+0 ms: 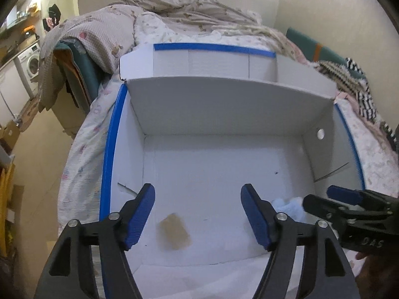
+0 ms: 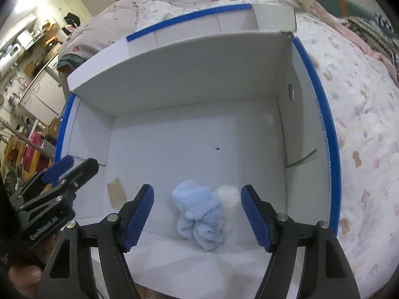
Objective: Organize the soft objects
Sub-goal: 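Withdraw the right gripper from the box toward the remaining items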
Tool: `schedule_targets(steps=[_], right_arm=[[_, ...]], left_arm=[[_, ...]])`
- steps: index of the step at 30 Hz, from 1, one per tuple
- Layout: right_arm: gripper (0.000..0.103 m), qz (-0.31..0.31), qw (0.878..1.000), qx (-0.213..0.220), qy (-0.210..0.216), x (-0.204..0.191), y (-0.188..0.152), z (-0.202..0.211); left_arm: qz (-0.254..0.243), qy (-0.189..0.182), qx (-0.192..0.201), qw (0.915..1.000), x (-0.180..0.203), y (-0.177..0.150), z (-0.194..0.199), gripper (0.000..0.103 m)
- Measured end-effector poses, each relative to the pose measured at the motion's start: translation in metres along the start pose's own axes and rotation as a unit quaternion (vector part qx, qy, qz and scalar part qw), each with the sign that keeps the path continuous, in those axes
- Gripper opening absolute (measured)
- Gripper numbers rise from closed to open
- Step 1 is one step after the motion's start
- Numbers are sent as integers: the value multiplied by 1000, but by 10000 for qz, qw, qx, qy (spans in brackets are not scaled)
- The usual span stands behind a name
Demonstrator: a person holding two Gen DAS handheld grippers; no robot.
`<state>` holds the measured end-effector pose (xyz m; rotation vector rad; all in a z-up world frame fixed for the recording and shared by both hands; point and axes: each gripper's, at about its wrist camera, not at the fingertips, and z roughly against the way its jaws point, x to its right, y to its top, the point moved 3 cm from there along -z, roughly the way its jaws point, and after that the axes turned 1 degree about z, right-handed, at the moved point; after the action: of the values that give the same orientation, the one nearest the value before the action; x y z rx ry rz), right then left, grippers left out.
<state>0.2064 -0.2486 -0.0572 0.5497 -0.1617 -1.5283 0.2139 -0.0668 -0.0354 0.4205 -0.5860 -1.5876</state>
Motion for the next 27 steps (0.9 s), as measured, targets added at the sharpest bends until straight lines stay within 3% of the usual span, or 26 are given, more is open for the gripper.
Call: schedule_targets(steps=[5,7,8,22,27], right_arm=[[81,15,9998,158,80,3,0,9],[98,-55,9996,221,166,4,-2,16],[100,-67,9995,264,175,3,-3,19],[103,-138,9973,666,260,-1,-20,58],[103,115,9967,794,-110,-5,-33,70]], left_arm=[[43,35,61,10000,0,1,9,69],[112,105,149,9998,-3,1,16,69],[154,140,204,9996,-4,0,19,70],[73,434,557,9975,-20,-18,66,70],[354,447,493,9972,-33,-32,80,70]])
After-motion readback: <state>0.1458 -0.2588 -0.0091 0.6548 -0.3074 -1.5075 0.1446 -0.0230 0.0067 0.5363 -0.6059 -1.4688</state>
